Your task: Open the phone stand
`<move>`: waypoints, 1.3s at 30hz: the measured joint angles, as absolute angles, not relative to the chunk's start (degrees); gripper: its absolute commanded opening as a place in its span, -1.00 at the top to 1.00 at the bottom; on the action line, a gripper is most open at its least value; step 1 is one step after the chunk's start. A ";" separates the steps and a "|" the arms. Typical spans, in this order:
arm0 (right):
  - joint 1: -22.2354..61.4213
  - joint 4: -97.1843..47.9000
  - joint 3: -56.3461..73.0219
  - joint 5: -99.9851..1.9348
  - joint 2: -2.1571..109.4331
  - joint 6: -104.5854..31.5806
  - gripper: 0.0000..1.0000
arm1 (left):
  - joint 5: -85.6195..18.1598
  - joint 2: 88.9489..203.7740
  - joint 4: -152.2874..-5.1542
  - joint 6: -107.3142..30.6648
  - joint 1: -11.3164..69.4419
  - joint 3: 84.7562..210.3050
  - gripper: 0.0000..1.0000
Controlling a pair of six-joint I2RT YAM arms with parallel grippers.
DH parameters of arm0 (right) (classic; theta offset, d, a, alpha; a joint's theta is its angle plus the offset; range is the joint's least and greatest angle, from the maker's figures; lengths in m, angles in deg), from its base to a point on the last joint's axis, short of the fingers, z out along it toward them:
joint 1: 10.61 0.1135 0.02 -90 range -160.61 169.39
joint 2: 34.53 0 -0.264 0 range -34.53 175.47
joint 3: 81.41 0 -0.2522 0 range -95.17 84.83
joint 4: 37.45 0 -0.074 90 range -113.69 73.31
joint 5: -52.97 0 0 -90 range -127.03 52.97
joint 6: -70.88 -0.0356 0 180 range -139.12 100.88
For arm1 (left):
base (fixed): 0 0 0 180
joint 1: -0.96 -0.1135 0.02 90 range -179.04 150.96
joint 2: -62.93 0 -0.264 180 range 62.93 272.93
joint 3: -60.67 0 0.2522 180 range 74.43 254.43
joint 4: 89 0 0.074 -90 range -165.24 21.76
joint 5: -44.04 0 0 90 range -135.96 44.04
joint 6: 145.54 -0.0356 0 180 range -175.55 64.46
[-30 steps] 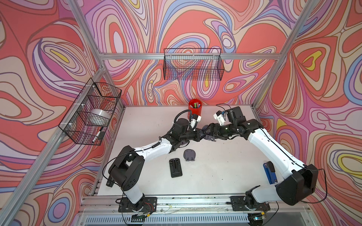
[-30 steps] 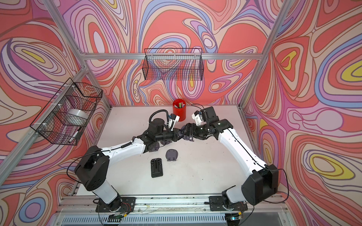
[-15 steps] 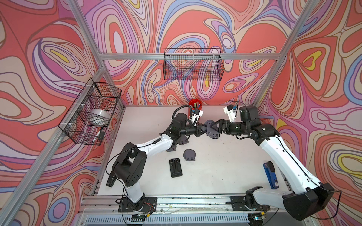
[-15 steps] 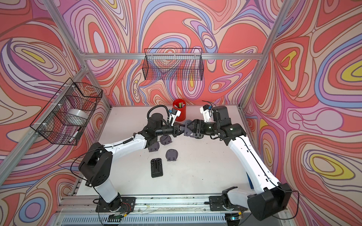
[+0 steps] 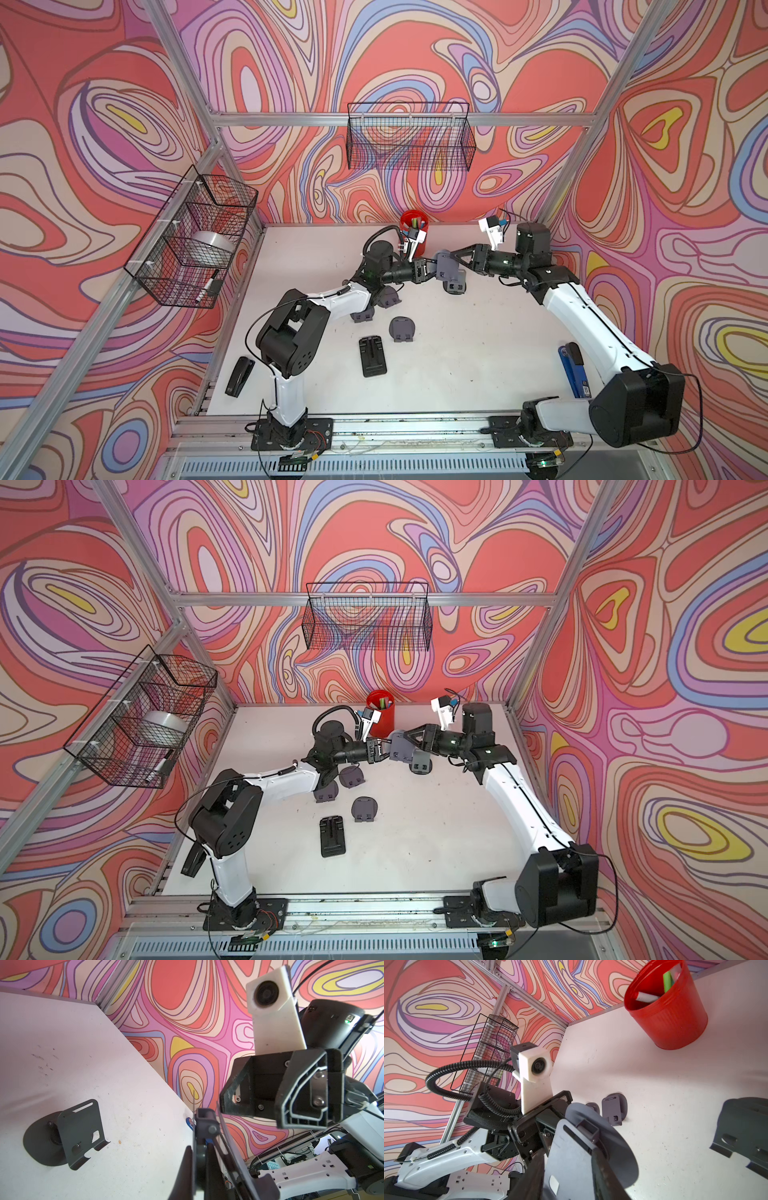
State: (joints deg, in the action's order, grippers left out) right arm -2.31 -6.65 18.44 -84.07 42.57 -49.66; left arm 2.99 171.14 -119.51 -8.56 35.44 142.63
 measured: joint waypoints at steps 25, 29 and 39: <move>-3.93 -0.49 19.20 -87.94 39.71 -43.28 0.27 | 5.53 167.57 -118.33 -10.97 35.49 140.95 1.00; -3.93 -0.75 19.20 -89.36 39.71 -43.04 0.33 | 5.59 167.57 -117.81 -10.99 35.51 140.95 1.00; -4.30 -4.86 20.41 -92.60 39.75 -44.37 0.46 | 6.77 167.27 -117.87 -11.01 35.51 141.17 1.00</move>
State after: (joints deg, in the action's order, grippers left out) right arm -4.30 -4.86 20.41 -92.60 39.75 -44.37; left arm 6.77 167.27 -117.87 -11.01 35.51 141.17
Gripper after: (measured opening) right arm 0.281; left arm 0.056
